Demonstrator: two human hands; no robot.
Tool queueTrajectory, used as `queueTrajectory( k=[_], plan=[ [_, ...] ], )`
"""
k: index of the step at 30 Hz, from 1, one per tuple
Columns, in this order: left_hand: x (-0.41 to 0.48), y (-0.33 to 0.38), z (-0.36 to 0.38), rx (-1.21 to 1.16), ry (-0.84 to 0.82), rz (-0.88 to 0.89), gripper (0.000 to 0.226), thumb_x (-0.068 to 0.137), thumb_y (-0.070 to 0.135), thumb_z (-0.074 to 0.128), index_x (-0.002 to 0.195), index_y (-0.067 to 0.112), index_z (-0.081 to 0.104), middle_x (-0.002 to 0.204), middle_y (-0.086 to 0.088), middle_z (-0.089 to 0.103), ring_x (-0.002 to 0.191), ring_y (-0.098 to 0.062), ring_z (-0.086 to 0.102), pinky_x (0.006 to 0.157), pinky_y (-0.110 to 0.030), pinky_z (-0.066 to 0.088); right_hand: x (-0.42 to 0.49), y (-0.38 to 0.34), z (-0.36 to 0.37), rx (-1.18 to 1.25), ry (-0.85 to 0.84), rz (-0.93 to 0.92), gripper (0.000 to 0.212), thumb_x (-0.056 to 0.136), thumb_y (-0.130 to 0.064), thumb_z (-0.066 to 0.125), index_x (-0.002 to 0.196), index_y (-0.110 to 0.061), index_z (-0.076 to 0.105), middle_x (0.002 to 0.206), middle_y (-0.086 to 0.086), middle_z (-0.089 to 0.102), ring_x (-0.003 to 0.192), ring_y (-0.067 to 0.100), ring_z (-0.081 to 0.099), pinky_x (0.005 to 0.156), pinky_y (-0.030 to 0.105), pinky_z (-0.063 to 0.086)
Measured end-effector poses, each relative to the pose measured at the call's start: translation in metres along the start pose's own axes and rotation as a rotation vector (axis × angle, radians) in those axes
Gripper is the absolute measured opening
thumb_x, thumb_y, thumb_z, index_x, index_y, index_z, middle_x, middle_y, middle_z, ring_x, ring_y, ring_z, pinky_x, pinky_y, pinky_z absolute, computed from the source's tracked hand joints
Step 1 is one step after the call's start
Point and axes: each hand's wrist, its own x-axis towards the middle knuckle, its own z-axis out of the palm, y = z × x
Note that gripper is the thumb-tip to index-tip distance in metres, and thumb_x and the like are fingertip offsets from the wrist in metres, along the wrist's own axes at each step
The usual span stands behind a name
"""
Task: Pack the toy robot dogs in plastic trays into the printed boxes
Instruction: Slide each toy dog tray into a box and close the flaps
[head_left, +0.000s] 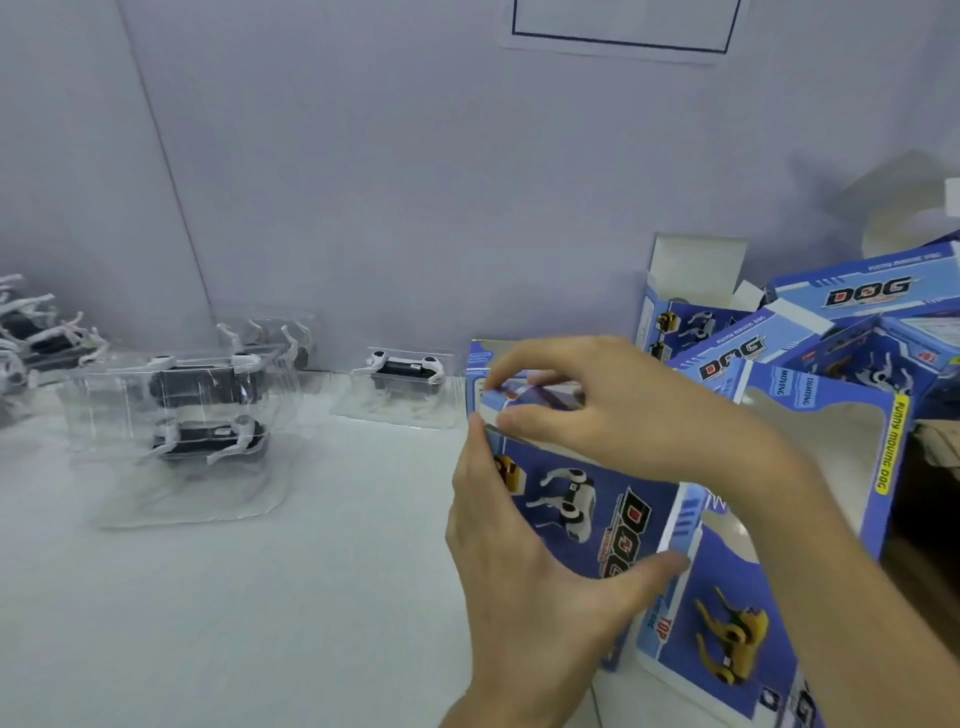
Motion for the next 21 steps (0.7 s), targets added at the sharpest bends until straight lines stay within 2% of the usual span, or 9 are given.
queueTrajectory(
  k=[3, 7, 10, 15, 17, 19, 21],
  plan=[
    [0.003, -0.002, 0.009, 0.068, -0.002, -0.035, 0.142, 0.031, 0.071, 0.083, 0.143, 0.06, -0.003, 0.144, 0.027, 0.029, 0.13, -0.004, 0.046, 0.106, -0.044, 0.046, 0.006, 0.002, 0.003, 0.022, 0.025, -0.015, 0.017, 0.092, -0.038, 0.063, 0.107, -0.04, 0.067, 0.106, -0.015, 0.069, 0.101, 0.012, 0.064, 0.086, 0.034, 0.052],
    [0.008, -0.003, 0.015, 0.064, 0.036, -0.002, 0.138, 0.039, 0.062, 0.083, 0.148, 0.058, -0.001, 0.138, 0.025, 0.035, 0.123, -0.008, 0.051, 0.099, -0.042, 0.051, 0.01, 0.009, 0.0, 0.09, 0.025, 0.01, 0.019, 0.09, -0.039, 0.066, 0.107, -0.047, 0.071, 0.099, -0.024, 0.07, 0.101, 0.0, 0.063, 0.076, 0.011, 0.049],
    [0.008, -0.006, 0.015, 0.061, 0.088, 0.028, 0.134, 0.038, 0.063, 0.079, 0.143, 0.065, -0.004, 0.126, 0.038, 0.034, 0.111, -0.002, 0.054, 0.09, -0.038, 0.055, 0.011, 0.011, 0.0, 0.094, 0.018, 0.003, 0.024, 0.089, -0.043, 0.066, 0.111, -0.051, 0.07, 0.104, -0.02, 0.072, 0.1, 0.001, 0.063, 0.08, 0.014, 0.05],
    [0.007, -0.007, 0.015, 0.02, 0.11, 0.024, 0.131, 0.04, 0.063, 0.083, 0.141, 0.068, -0.001, 0.126, 0.038, 0.036, 0.113, -0.001, 0.054, 0.088, -0.034, 0.055, 0.012, 0.011, 0.0, 0.062, 0.017, -0.008, 0.024, 0.088, -0.042, 0.067, 0.109, -0.053, 0.07, 0.109, -0.019, 0.073, 0.106, -0.003, 0.06, 0.083, 0.005, 0.043],
    [0.006, -0.008, 0.014, 0.017, 0.116, 0.029, 0.13, 0.041, 0.061, 0.085, 0.142, 0.067, 0.003, 0.125, 0.035, 0.039, 0.112, -0.003, 0.056, 0.089, -0.038, 0.055, 0.012, 0.009, 0.001, 0.056, 0.002, -0.009, 0.025, 0.088, -0.039, 0.066, 0.109, -0.053, 0.07, 0.113, -0.02, 0.071, 0.111, 0.0, 0.06, 0.088, 0.012, 0.048],
    [0.006, -0.008, 0.013, 0.023, 0.117, 0.019, 0.131, 0.041, 0.062, 0.085, 0.142, 0.067, 0.003, 0.128, 0.03, 0.041, 0.113, -0.008, 0.056, 0.092, -0.042, 0.054, 0.011, 0.007, 0.002, 0.044, -0.017, 0.0, 0.026, 0.09, -0.038, 0.064, 0.111, -0.052, 0.07, 0.117, -0.015, 0.071, 0.112, 0.009, 0.062, 0.094, 0.03, 0.052],
    [0.008, -0.009, 0.011, 0.041, 0.128, 0.009, 0.132, 0.041, 0.063, 0.085, 0.142, 0.066, 0.001, 0.132, 0.027, 0.04, 0.118, -0.01, 0.053, 0.095, -0.043, 0.052, 0.011, 0.004, 0.004, 0.055, -0.05, 0.023, 0.031, 0.094, -0.033, 0.059, 0.118, -0.05, 0.067, 0.125, -0.018, 0.068, 0.118, 0.013, 0.061, 0.1, 0.04, 0.05]
  ],
)
